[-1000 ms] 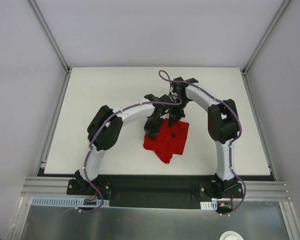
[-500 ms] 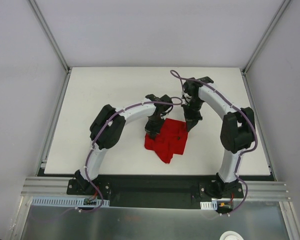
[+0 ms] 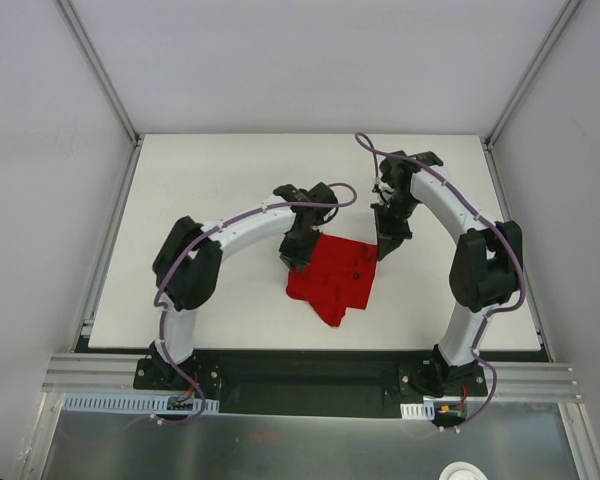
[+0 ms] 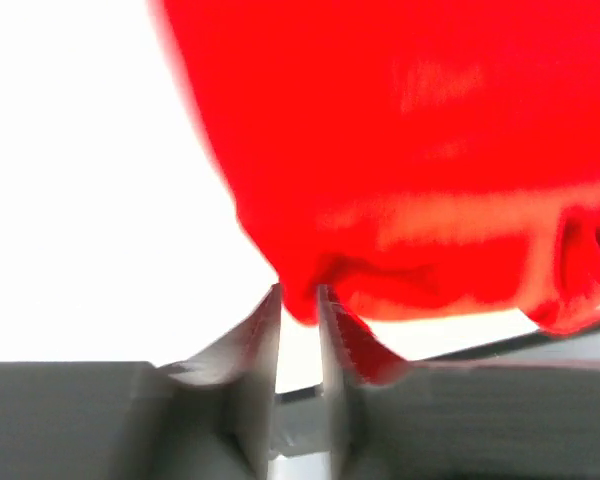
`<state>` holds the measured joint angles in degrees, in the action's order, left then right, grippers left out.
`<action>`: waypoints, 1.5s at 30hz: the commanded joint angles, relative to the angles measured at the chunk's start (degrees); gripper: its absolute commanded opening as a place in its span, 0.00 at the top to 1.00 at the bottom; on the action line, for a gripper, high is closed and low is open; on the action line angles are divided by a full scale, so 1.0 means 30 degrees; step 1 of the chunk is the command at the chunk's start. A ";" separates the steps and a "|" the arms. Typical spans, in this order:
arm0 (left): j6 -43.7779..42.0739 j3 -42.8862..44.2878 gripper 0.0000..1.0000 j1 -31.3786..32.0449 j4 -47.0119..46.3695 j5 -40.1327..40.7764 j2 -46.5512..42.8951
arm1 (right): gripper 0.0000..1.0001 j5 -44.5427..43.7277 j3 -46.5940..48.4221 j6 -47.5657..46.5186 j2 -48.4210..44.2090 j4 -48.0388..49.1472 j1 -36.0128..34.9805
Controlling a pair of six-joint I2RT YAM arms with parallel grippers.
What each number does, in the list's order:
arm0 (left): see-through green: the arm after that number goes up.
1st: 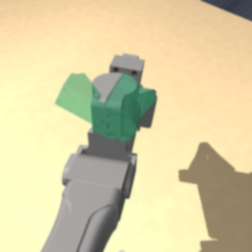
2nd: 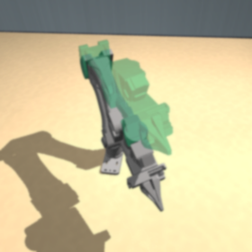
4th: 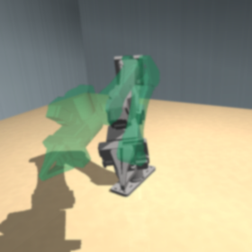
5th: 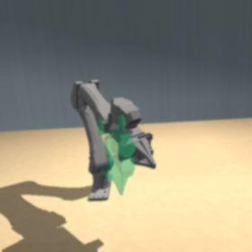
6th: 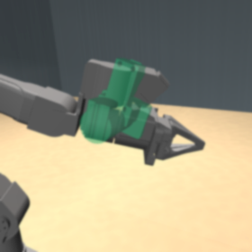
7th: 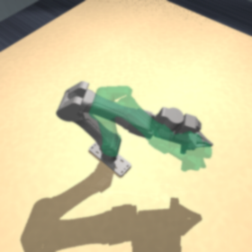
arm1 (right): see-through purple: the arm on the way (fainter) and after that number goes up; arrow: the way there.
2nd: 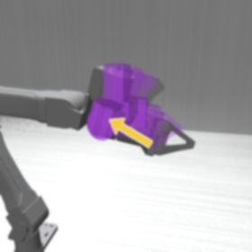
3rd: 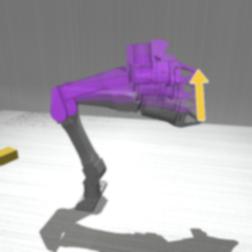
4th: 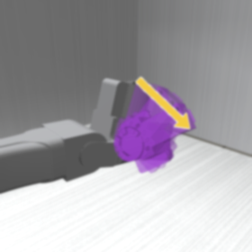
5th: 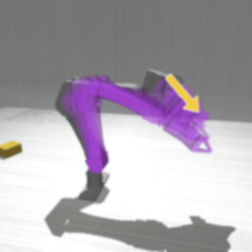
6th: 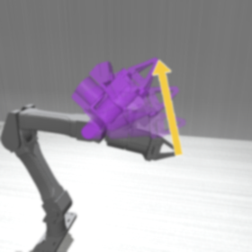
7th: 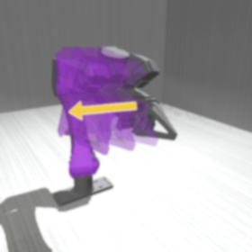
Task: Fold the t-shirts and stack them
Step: Smooth out wrinkles on the folded tshirt
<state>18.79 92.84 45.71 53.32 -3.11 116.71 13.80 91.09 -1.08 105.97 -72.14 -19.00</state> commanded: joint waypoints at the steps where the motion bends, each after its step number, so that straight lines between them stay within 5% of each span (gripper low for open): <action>1: 0.0271 -0.0473 0.76 0.0055 0.0918 0.1886 -0.4033 | 0.99 0.0937 -0.0595 0.0302 -0.1135 0.0578 -0.0081; 3: 0.0242 -0.0914 0.49 0.0142 0.0831 0.1888 -0.5469 | 0.96 0.0673 -0.1036 0.0302 -0.0932 0.0843 -0.0052; 6: -0.0137 -0.1793 0.39 0.0347 0.0714 0.1859 -0.6786 | 0.88 0.0321 -0.1154 0.0244 -0.0609 0.0931 -0.0052; 16: -0.1193 -0.3054 0.37 0.0846 0.0683 0.1654 -0.8462 | 0.62 0.3775 0.0218 0.1382 0.1705 0.1752 0.0651; 27: -0.1545 -0.3846 0.38 0.0817 0.0596 0.1975 -0.8872 | 0.69 0.2111 0.6871 0.2530 0.4954 -0.2814 -0.0344; 42: -0.2482 -0.4284 0.37 0.0817 0.0362 0.1624 -0.9077 | 0.72 -0.3103 0.6636 0.3319 0.3786 -0.5277 -0.1603; 45: -0.2716 -0.4577 0.37 0.0788 0.0245 0.1479 -0.9224 | 0.69 -0.2175 0.6962 0.3963 0.3700 -0.5399 -0.1897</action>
<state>12.43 80.14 48.01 53.89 1.56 91.83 8.71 109.08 7.99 120.38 -74.98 -23.27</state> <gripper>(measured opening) 0.627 0.303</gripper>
